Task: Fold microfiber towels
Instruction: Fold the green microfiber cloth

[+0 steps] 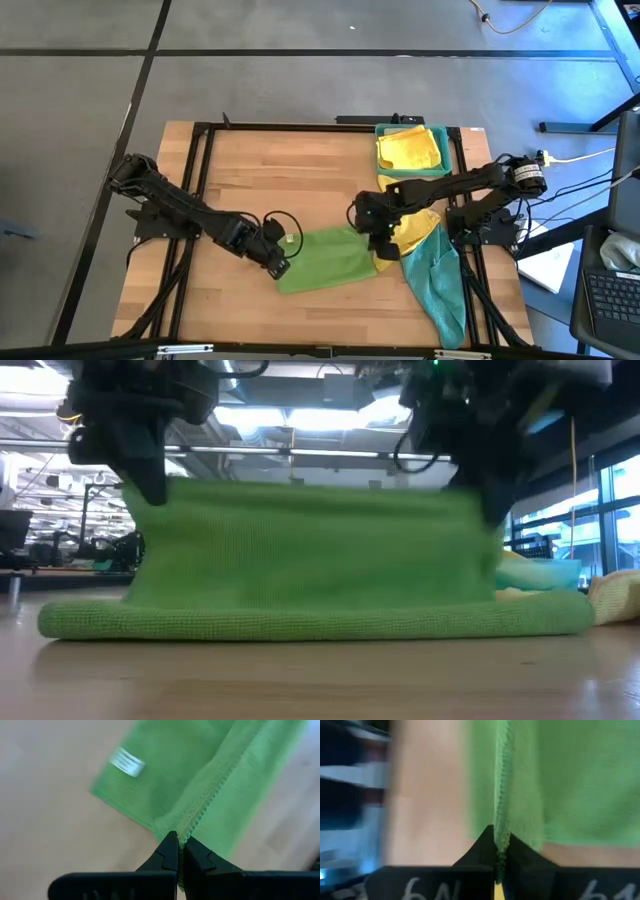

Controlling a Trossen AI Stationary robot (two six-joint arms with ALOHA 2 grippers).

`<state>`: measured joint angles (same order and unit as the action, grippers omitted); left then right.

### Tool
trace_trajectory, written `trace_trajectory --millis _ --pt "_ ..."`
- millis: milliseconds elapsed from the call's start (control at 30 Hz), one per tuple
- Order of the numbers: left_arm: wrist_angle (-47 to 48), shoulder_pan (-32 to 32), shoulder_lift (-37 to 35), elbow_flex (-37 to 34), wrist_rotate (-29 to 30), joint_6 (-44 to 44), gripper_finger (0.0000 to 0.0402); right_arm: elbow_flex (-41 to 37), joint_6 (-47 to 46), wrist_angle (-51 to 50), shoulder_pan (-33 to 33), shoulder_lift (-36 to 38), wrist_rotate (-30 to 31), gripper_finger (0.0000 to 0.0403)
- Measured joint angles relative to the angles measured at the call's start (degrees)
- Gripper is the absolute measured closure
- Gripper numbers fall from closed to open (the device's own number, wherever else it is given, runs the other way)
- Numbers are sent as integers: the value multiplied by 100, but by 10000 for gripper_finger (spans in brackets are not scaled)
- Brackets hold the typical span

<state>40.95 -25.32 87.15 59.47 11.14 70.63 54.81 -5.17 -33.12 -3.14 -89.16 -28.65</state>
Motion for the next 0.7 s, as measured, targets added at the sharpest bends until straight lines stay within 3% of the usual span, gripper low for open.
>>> trace_trajectory --millis 167,367,567,700 --pt "-622 -291 -13 267 -668 224 402 293 -798 34 -98 120 -1639 395" --pt "-2147 -770 -15 335 -1142 735 401 356 -1409 55 -535 131 -2679 395" --pt "-3145 -1257 -15 343 -972 1324 402 360 -1258 323 -1109 131 -2708 395" --pt "-3067 -1531 45 349 -489 1748 401 360 -1232 463 -1370 131 -1763 395"
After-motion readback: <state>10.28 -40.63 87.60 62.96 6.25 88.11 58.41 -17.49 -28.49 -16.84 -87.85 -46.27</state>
